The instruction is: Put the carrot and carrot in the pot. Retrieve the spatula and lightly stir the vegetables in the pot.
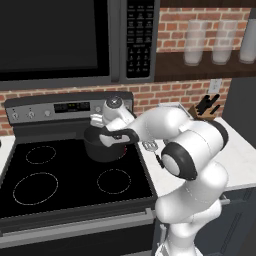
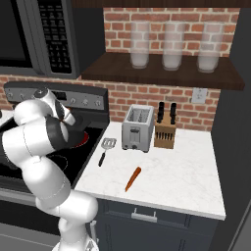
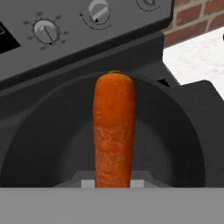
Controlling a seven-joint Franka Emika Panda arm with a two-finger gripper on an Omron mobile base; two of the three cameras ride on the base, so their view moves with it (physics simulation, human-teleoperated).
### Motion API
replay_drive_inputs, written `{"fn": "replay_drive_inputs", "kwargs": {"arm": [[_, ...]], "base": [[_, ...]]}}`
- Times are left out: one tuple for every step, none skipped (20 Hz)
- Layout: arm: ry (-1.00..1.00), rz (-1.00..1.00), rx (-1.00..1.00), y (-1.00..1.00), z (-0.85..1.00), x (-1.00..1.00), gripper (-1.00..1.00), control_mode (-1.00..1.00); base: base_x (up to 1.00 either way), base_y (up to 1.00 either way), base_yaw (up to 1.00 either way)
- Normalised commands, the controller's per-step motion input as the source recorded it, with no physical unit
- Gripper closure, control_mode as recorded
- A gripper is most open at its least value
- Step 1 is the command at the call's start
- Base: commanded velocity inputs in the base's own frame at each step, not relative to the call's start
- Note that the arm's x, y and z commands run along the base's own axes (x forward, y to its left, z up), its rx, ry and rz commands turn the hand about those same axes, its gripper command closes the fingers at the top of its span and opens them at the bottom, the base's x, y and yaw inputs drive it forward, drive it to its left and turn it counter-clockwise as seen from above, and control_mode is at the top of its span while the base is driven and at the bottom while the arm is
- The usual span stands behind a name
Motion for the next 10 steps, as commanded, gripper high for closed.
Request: {"fn": "replay_drive_inputs", "kwargs": {"arm": [[0.0,0.0,0.0,0.0,-0.09,0.11,1.0,-1.0],[0.0,0.0,0.0,0.0,-0.08,0.08,1.0,-1.0],[0.0,0.0,0.0,0.0,-0.09,0.09,1.0,-1.0],[0.0,0.0,0.0,0.0,-0.09,0.1,1.0,-1.0],[0.01,0.0,0.0,0.0,-0.08,0.1,1.0,-1.0],[0.01,0.0,0.0,0.0,-0.06,0.07,1.0,-1.0],[0.0,0.0,0.0,0.0,-0.06,0.03,1.0,-1.0],[0.0,0.0,0.0,0.0,-0.06,0.04,1.0,-1.0],[0.01,0.0,0.0,0.0,-0.09,0.07,1.0,-1.0],[0.01,0.0,0.0,0.0,-0.04,0.12,1.0,-1.0]], "base": [[0.0,0.0,0.0],[0.0,0.0,0.0],[0.0,0.0,0.0],[0.0,0.0,0.0],[0.0,0.0,0.0],[0.0,0.0,0.0],[0.0,0.0,0.0],[0.0,0.0,0.0],[0.0,0.0,0.0],[0.0,0.0,0.0]]}}
